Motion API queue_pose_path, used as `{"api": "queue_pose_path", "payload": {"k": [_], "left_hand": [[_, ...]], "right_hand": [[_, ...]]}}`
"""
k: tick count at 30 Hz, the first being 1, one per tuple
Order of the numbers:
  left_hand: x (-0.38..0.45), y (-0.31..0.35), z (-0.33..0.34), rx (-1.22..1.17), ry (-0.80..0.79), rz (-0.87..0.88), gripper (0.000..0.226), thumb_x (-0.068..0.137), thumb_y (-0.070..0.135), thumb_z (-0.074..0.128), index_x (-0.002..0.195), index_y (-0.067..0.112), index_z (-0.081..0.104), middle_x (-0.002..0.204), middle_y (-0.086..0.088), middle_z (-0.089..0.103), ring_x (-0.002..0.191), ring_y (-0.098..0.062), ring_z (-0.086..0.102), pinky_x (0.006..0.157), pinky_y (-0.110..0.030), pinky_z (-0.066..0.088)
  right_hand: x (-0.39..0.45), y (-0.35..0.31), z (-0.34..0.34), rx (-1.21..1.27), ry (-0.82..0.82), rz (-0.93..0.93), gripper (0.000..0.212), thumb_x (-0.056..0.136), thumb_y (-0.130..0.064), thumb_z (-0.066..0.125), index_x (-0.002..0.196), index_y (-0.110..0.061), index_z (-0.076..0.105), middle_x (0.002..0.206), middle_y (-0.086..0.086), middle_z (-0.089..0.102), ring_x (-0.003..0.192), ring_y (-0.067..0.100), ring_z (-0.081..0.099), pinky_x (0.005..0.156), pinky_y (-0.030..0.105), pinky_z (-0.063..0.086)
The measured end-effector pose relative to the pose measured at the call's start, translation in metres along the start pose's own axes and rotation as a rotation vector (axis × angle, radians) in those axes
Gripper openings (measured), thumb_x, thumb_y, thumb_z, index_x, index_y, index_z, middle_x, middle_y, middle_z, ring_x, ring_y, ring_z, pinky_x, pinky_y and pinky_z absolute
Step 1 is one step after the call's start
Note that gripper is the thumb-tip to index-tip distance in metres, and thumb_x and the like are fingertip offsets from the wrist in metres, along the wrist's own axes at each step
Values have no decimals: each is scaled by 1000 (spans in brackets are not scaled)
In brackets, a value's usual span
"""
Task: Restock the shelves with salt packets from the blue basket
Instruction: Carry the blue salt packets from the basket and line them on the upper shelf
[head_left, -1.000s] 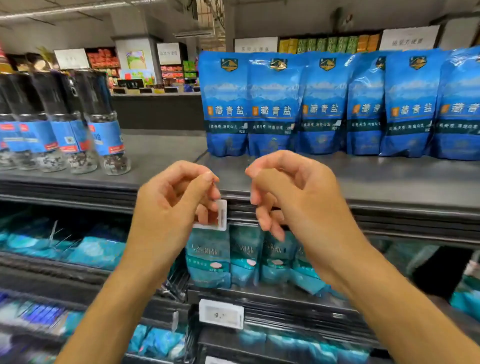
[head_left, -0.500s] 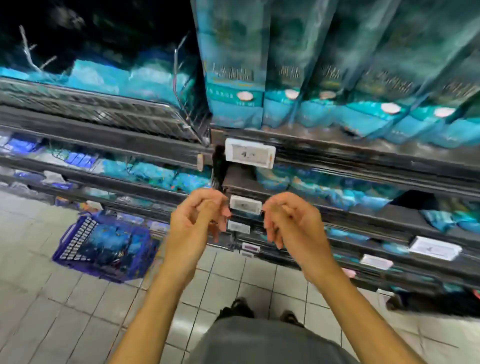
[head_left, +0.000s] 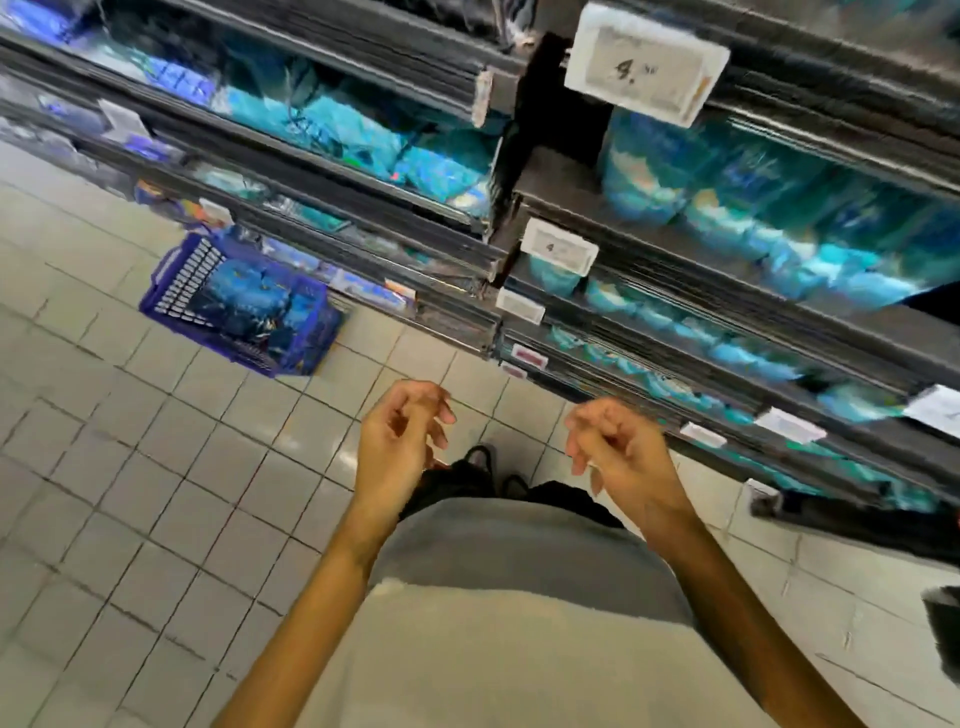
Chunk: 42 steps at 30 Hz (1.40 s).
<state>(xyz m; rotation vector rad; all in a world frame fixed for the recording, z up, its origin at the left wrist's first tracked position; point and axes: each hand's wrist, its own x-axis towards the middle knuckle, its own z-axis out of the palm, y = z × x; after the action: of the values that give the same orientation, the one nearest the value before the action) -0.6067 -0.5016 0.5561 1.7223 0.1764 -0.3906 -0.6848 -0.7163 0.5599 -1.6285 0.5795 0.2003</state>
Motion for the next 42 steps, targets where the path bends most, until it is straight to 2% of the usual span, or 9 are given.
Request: {"api": "queue_pose_path", "payload": {"k": [2, 5, 10, 16, 20, 25, 29, 35, 42], "left_hand": [[-10, -5, -4, 15, 43, -1, 18, 92, 30, 56, 90, 15, 66, 76, 2, 68, 61, -14, 57, 46, -21, 43], [-31, -17, -10, -16, 150, -40, 18, 103, 9, 50, 93, 8, 66, 77, -1, 68, 61, -14, 57, 51, -18, 44], [-81, -43, -29, -97, 418, -172, 22, 104, 18, 50, 90, 19, 67, 75, 8, 70, 61, -10, 59, 47, -24, 44], [-131, -82, -47, -218, 766, -275, 26, 105, 16, 48, 93, 21, 71, 79, 1, 72, 66, -15, 62, 57, -36, 47], [-148, -101, -56, -255, 931, -293, 20, 104, 21, 53, 95, 21, 71, 79, 4, 72, 64, -9, 62, 53, -28, 48], [-150, -120, -92, -412, 1056, -360, 25, 101, 9, 53, 87, 22, 69, 78, 0, 70, 61, -12, 55, 50, -27, 40], [-141, -127, -138, -367, 1059, -384, 28, 103, 14, 52, 87, 29, 68, 82, 2, 71, 61, -5, 59, 49, -18, 46], [-103, -127, -242, -381, 947, -386, 20, 102, 10, 51, 93, 14, 69, 77, 4, 71, 61, -11, 59, 48, -25, 42], [-34, -105, -358, -335, 777, -305, 20, 104, 14, 51, 95, 12, 69, 78, 2, 70, 63, -12, 61, 50, -26, 46]], "right_hand": [[3, 5, 2, -63, -95, 29, 11, 100, -6, 57, 97, -11, 66, 70, -3, 66, 61, 14, 61, 45, 23, 44], [12, 9, 5, -189, -191, 22, 13, 97, -8, 58, 93, -17, 67, 71, -6, 68, 61, 8, 63, 49, 17, 44], [29, 9, 29, -267, -381, 21, 14, 96, -14, 61, 90, -25, 67, 71, -6, 71, 59, 7, 64, 44, 22, 46], [45, -17, 88, -336, -603, -1, 11, 97, -13, 58, 93, -17, 68, 69, -5, 68, 60, 6, 61, 47, 18, 45], [49, -41, 142, -359, -697, -48, 12, 96, -9, 59, 89, -13, 68, 73, 4, 67, 62, 12, 61, 49, 18, 44], [57, -59, 215, -403, -775, -46, 9, 98, -10, 59, 93, -11, 66, 75, 8, 66, 59, 15, 60, 49, 30, 42], [65, -68, 273, -417, -790, -42, 13, 98, -15, 63, 98, -2, 65, 75, 9, 67, 60, 17, 60, 49, 32, 42], [75, -80, 341, -369, -655, -2, 8, 97, -9, 62, 92, -4, 66, 68, 9, 64, 56, 19, 57, 47, 30, 38], [92, -100, 374, -253, -556, 38, 8, 97, 0, 58, 95, 0, 66, 71, 11, 62, 60, 24, 55, 48, 33, 37]]}}
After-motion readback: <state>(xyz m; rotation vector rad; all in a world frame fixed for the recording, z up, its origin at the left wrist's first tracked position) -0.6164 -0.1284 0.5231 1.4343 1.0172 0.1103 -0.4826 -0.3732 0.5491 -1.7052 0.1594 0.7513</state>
